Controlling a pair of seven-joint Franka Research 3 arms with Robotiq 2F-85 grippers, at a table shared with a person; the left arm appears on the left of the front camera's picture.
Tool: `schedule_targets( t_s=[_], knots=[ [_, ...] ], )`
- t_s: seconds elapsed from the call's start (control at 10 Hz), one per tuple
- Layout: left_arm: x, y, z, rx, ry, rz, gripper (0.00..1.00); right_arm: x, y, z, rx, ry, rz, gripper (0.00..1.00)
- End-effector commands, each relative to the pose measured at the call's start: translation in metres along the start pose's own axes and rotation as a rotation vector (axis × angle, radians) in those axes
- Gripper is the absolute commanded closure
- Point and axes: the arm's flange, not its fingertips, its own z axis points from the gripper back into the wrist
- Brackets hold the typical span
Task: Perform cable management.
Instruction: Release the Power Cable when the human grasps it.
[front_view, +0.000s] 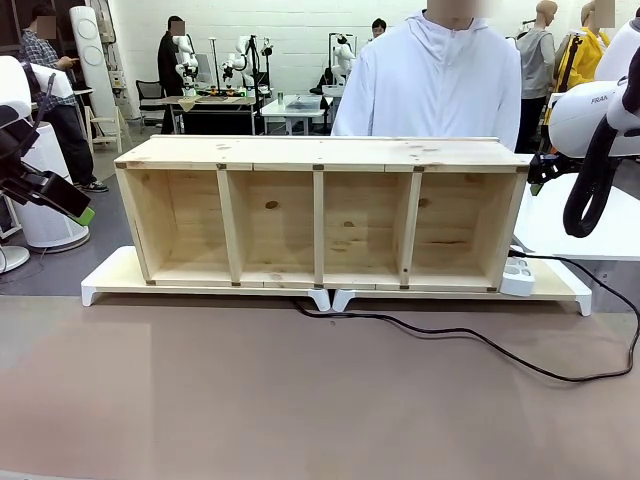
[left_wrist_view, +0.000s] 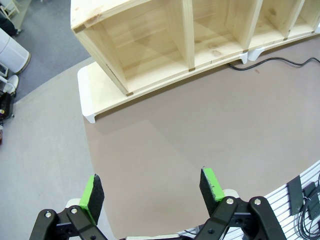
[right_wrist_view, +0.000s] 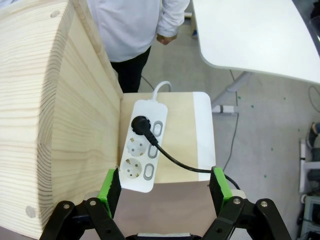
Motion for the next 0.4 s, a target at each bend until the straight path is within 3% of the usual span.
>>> schedule_targets(
  t_s=[0.0,0.3],
  knots=[
    [0.0019,-0.0001,-0.0011,0.009,-0.006,0.000,0.00,-0.0002,0.0004,-0.0002,0.000,0.002,0.001,0.09],
    [0.0019,-0.0001,-0.0011,0.009,-0.006,0.000,0.00,-0.0002,0.0004,-0.0002,0.000,0.002,0.001,0.09]
  ],
)
